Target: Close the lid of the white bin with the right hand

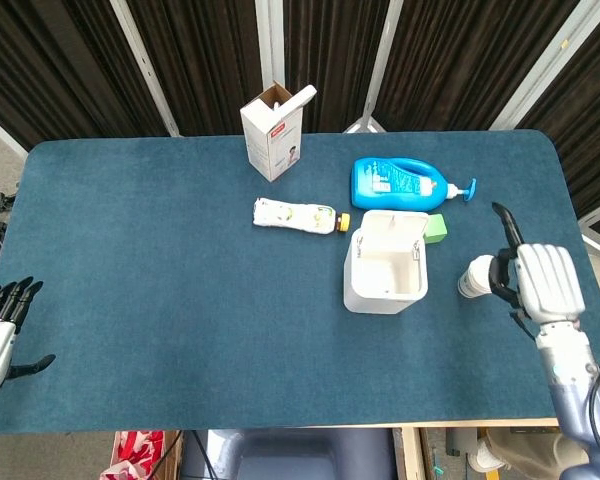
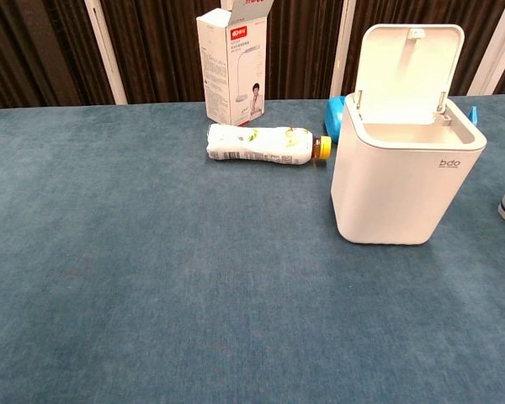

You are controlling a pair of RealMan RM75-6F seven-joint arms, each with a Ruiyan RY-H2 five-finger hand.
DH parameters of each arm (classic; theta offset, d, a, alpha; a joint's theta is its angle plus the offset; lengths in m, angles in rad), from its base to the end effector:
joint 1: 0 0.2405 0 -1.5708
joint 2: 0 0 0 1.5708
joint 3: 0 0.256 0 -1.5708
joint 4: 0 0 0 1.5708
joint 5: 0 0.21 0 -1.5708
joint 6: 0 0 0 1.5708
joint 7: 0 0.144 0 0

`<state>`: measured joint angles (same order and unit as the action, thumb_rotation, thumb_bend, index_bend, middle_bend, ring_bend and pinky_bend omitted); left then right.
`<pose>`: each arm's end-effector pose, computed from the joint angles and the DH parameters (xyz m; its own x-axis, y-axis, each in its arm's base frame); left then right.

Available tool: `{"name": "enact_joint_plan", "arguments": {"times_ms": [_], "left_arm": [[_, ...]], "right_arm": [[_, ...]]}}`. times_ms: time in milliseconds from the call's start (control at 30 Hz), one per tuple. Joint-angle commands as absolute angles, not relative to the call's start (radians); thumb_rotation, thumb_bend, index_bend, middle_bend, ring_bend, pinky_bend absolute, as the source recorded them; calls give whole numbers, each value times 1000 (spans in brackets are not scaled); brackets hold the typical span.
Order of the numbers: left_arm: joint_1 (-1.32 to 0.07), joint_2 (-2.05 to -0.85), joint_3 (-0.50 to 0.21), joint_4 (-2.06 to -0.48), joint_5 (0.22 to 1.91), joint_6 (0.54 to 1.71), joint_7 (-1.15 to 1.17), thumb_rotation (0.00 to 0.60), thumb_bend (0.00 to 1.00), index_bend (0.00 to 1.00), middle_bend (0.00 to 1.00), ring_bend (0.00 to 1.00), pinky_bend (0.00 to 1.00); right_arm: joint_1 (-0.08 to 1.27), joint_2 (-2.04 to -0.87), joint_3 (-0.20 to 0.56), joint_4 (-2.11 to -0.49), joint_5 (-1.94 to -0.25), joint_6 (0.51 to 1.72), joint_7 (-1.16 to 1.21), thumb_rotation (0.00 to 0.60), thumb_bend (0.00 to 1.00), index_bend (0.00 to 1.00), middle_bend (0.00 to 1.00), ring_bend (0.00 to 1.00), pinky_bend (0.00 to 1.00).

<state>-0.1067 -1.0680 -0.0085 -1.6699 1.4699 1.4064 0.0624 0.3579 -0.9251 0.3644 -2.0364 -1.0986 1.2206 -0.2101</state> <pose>-0.3115 0.1775 0.1557 0.4440 0.1138 0.8888 0.8948 -0.0053 -0.4464 -0.1861 -0.2885 0.1983 0.2573 0.0215 0.9661 -0.9637 -0.0680 0.2582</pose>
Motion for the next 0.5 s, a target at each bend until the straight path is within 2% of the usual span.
{"name": "enact_joint_plan", "arguments": {"times_ms": [33,267,500], "left_arm": [[-109,-1065,-8,-1674,1466,1400,57,600,0,0,0,0,0],[-114,-1056,-7,-1685,1459,1383,42,600,0,0,0,0,0],[-119,-1057,-11,-1682,1447,1371,39,600,0,0,0,0,0]], "right_arm": [[490,-864,457,-2110,-889,1097,-258,600,722,0,809,859,830],[672,-869,495,-2093,-563,994,-317,600,731,69,812,862,830],[785,-911,470,-2047,-415,974,-363,600,736,156,812,863,830]]}}
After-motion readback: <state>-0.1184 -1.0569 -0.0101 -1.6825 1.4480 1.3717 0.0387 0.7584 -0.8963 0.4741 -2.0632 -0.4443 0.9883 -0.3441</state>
